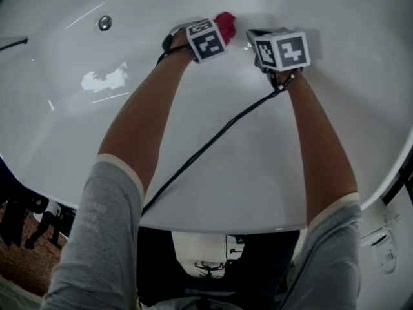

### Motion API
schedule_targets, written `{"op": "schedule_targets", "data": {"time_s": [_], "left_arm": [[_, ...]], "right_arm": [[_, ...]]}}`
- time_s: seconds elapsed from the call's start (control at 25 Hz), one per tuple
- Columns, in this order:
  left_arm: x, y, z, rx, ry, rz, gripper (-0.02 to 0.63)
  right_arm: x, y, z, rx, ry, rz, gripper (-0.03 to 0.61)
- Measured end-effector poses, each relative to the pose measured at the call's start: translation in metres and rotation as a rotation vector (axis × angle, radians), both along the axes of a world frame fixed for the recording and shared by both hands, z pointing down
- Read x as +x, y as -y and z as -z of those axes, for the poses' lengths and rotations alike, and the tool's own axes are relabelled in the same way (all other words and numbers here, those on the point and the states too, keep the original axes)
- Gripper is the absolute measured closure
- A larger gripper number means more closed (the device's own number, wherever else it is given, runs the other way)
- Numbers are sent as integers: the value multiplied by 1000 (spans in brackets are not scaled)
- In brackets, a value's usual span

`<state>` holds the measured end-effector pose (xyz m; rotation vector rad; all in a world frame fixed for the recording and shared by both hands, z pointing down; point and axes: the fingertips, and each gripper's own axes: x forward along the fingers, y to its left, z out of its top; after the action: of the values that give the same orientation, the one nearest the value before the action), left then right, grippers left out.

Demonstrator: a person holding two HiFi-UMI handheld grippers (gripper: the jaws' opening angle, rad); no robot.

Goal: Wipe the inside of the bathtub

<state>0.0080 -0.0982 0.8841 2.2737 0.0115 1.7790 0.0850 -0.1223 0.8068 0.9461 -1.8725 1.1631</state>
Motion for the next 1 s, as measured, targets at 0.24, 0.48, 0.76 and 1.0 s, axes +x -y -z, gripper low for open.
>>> {"op": "schedule_targets", "data": {"time_s": [0.24, 0.48, 0.76, 1.0], "left_arm": [[6, 50, 6, 131, 46, 66, 538], [6, -13, 5, 75, 40, -27, 538], [27, -115, 6, 10, -10, -131, 538], [34, -42, -1, 85, -5, -58, 538]], "right_arm": [[-9, 14, 19, 42, 40, -57, 569], [0, 20, 21, 51, 18, -88, 569], [6, 20, 23, 48, 14, -114, 569], [6, 24, 24, 76, 10, -127, 569]]}}
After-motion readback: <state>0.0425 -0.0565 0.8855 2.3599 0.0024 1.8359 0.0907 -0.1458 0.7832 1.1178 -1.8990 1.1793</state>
